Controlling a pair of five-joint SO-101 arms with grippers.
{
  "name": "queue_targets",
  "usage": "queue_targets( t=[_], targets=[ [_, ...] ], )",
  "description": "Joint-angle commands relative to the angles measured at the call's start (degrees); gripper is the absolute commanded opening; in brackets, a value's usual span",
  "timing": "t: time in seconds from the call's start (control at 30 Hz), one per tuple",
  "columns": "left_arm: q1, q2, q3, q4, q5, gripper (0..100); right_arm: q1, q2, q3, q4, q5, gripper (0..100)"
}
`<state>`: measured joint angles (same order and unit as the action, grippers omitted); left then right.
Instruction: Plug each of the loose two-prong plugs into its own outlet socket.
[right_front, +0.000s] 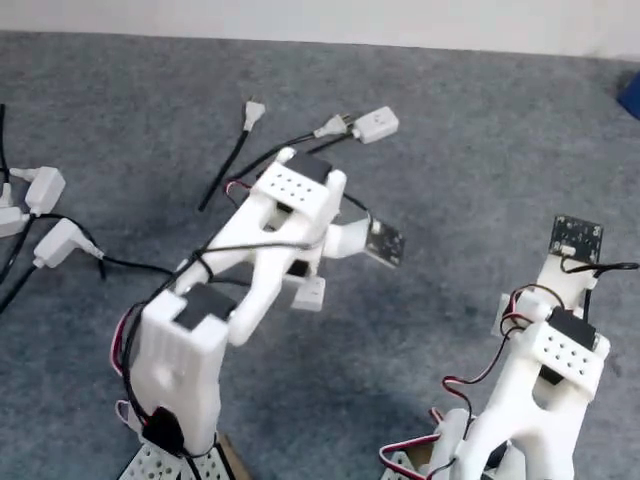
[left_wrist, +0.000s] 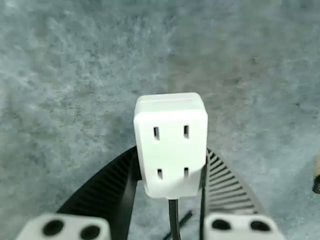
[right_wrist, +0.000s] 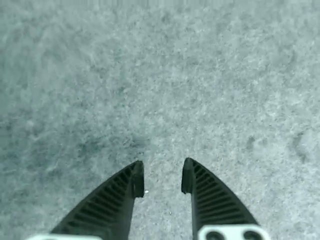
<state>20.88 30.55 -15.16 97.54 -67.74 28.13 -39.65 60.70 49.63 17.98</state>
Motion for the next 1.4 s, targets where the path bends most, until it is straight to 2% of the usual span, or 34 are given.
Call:
queue_targets(
  t=[0.0,0.17,0.4,0.6,0.7,0.8,0.9,1.13,1.37],
  targets=[
    [-2.42,3.38,-12.18,2.46,-0.18,1,-0.75,-0.75,-0.57,-1.63,1.05,13.5],
    [-2.42,9.19,-19.74,3.25,2.99,1,-0.75,-0.75,-0.57,-1.80,1.05,13.5],
    [4.26,17.19,-19.65,3.43,9.05,1,-0.75,-0.75,-0.48,-1.89,1.05,13.5],
    [10.51,18.24,-19.65,3.43,10.20,1,-0.75,-0.75,-0.13,-1.89,1.14,13.5],
    [11.82,17.89,-19.74,3.43,11.25,5,-0.75,-0.75,-0.13,-1.89,1.23,13.5],
    [12.00,17.80,-20.00,3.43,14.51,18,-0.75,-0.75,-0.04,-1.89,2.90,13.5],
    [11.65,17.80,-20.09,3.52,14.59,28,-0.75,-0.75,0.04,-1.80,3.16,13.5],
    [10.95,17.71,-21.76,3.52,14.59,29,-0.75,-0.75,0.04,-1.71,3.43,13.5],
    [8.22,17.36,-33.80,3.60,15.56,29,-1.63,-0.75,-0.13,-1.71,3.16,13.5]
  ],
)
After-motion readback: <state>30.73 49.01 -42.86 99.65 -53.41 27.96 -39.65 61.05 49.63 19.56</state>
